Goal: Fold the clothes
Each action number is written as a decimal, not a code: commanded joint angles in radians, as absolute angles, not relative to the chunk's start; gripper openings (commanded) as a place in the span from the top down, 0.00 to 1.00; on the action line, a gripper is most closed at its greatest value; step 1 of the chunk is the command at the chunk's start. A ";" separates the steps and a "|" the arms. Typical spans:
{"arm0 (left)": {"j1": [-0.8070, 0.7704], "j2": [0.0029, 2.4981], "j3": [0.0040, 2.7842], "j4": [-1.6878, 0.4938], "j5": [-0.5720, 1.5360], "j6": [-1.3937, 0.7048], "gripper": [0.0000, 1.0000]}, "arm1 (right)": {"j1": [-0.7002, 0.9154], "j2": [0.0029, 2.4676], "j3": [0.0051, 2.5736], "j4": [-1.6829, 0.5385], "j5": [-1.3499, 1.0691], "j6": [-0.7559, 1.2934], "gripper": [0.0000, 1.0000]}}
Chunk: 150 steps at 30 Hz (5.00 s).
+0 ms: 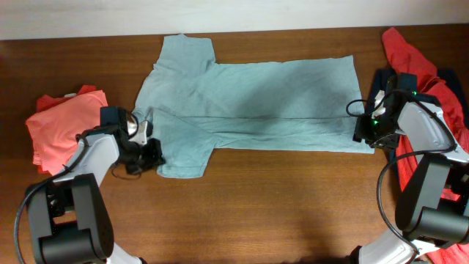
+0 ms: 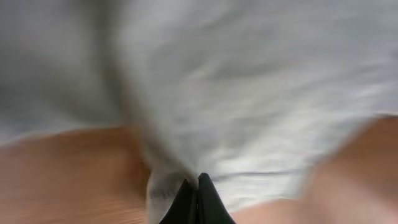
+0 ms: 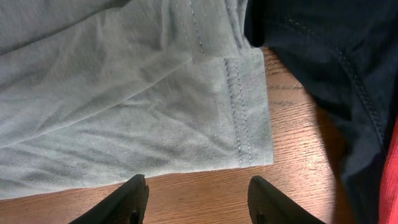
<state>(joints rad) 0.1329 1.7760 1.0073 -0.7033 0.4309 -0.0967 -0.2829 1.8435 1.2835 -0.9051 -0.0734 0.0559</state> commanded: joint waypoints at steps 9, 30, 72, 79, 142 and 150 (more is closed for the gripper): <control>0.134 1.759 1.291 -0.425 0.532 -0.232 1.00 | -0.288 1.847 1.283 -0.905 -0.079 0.057 0.43; 0.131 1.769 1.268 -0.751 0.260 -0.211 0.41 | -0.288 1.847 1.283 -0.909 -0.080 0.057 0.43; 0.154 2.012 1.098 -0.847 -0.244 -0.253 0.87 | -0.288 1.847 1.283 -0.918 -0.076 0.056 0.43; 0.154 2.012 1.098 -0.850 -0.221 -0.262 0.86 | -0.287 1.847 1.283 -0.892 -0.164 -0.023 0.43; 0.154 2.012 1.098 -0.820 -0.195 -0.262 0.86 | -0.276 1.970 1.354 -0.463 -0.371 0.179 0.70; 0.154 2.012 1.098 -0.820 -0.195 -0.262 0.86 | -0.274 1.970 1.354 -0.614 -0.353 0.091 0.70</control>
<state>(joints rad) 0.1368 1.9202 1.1698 -0.8261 -0.1398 -0.2516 -0.2806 1.9797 1.3392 -0.5640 -0.3763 0.1444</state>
